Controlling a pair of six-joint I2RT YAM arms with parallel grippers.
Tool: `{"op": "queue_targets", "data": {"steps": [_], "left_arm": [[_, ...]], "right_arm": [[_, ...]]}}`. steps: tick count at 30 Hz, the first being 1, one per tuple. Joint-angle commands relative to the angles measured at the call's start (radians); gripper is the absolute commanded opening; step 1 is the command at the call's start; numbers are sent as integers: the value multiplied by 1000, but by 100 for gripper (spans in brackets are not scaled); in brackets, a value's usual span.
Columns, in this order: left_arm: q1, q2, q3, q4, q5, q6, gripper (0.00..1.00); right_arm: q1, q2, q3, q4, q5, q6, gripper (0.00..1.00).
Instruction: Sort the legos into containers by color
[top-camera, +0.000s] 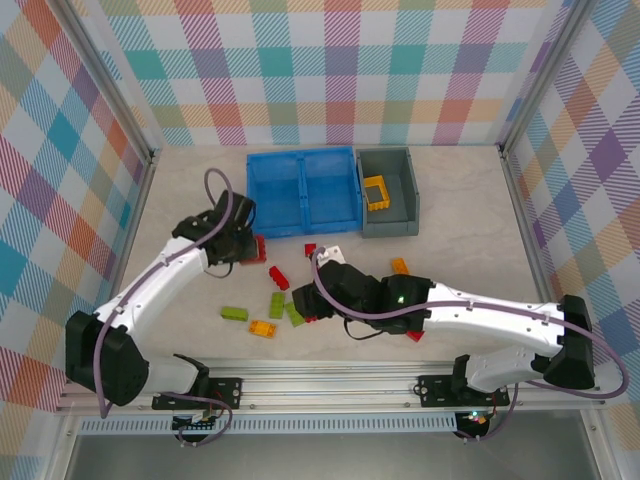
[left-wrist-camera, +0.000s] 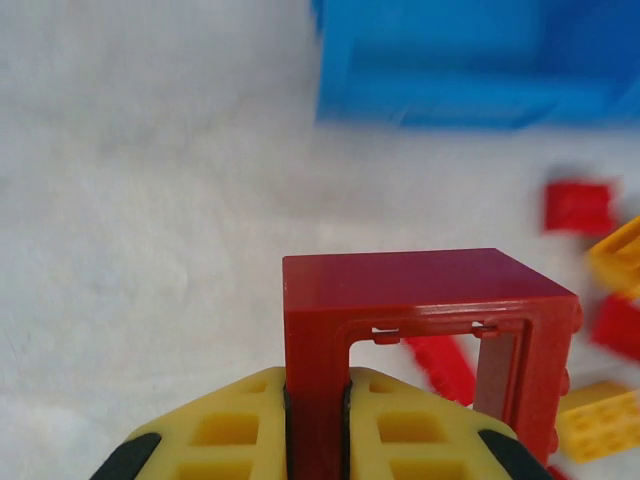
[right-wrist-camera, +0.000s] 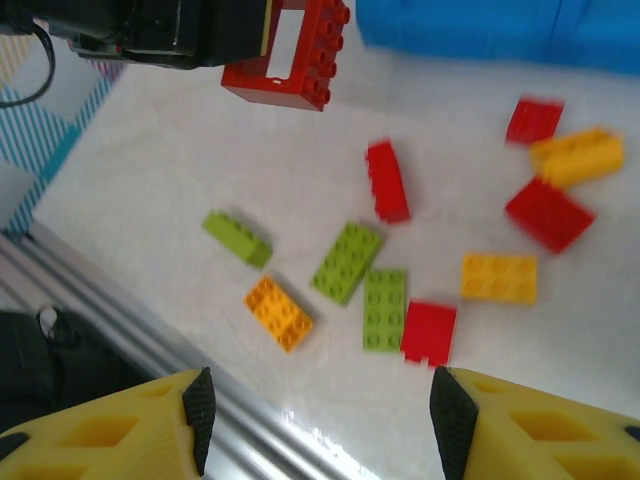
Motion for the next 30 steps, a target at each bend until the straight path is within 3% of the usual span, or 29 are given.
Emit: {"op": "queue_targets", "data": {"steps": [1, 10, 15, 19, 30], "left_arm": [[13, 104, 179, -69, -14, -2, 13], [58, 572, 675, -105, -41, 46, 13], [95, 781, 863, -124, -27, 57, 12], [131, 896, 948, -79, 69, 50, 12], [138, 1117, 1134, -24, 175, 28, 14]], "right_arm": [[-9, 27, 101, 19, 169, -106, 62], [-145, 161, 282, 63, 173, -176, 63], [-199, 210, 321, 61, 133, -183, 63], [-216, 234, 328, 62, 116, -177, 63], [-241, 260, 302, 57, 79, -147, 63]]}}
